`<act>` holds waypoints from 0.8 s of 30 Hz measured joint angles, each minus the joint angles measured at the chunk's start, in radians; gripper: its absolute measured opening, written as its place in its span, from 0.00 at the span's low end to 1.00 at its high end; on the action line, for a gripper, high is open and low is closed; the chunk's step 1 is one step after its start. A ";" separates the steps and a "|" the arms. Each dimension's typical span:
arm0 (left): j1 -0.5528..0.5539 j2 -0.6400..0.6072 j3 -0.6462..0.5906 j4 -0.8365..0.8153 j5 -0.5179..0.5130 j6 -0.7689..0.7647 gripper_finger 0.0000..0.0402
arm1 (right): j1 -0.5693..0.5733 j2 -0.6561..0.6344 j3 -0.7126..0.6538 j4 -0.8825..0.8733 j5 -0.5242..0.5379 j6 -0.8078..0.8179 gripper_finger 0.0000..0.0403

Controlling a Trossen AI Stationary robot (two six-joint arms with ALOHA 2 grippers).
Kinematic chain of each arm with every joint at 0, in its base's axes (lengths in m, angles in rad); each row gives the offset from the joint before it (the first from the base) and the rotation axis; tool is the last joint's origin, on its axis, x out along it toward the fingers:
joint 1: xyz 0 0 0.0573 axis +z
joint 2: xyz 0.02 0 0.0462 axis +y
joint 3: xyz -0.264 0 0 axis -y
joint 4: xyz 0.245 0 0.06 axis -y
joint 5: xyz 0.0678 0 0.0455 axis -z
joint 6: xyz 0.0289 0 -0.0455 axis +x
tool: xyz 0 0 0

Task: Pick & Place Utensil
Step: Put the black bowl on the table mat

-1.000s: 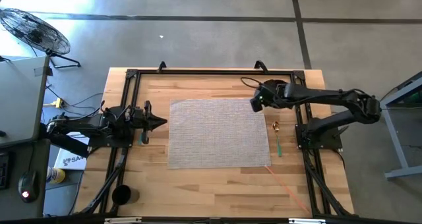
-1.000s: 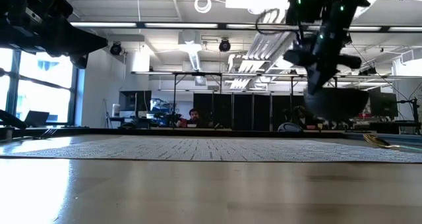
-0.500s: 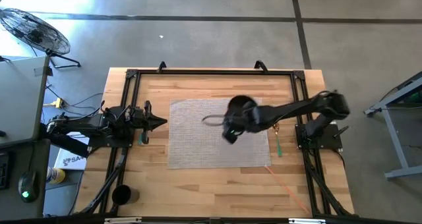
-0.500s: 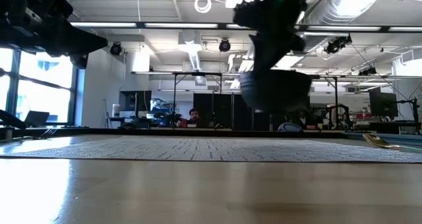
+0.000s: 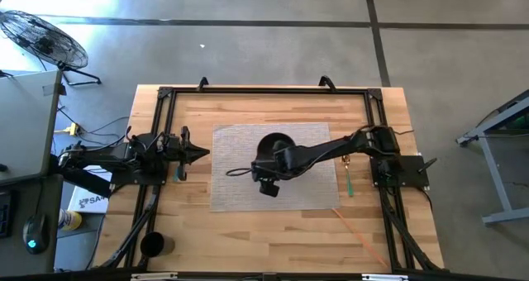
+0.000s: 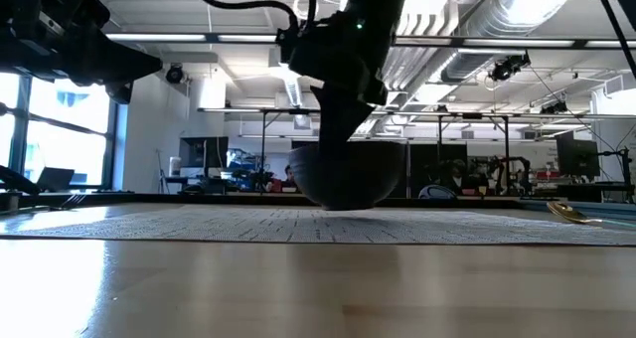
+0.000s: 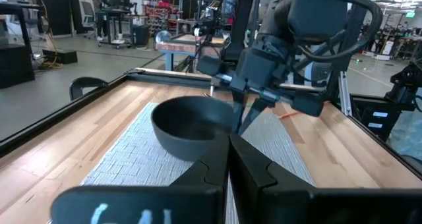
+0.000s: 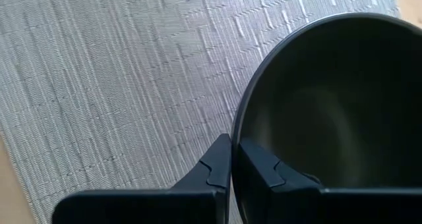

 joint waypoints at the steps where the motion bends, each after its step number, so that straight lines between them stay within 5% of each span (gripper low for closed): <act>1: 0.000 0.000 0.000 0.000 0.000 0.000 0.02 | 0.000 0.000 -0.001 0.013 -0.009 -0.001 0.03; 19: 0.000 0.000 0.000 0.000 0.001 0.000 0.02 | 0.007 -0.002 -0.083 0.139 -0.045 -0.040 0.03; 24: 0.000 0.000 0.000 0.000 0.003 0.000 0.02 | 0.014 -0.002 -0.088 0.133 -0.063 -0.059 0.13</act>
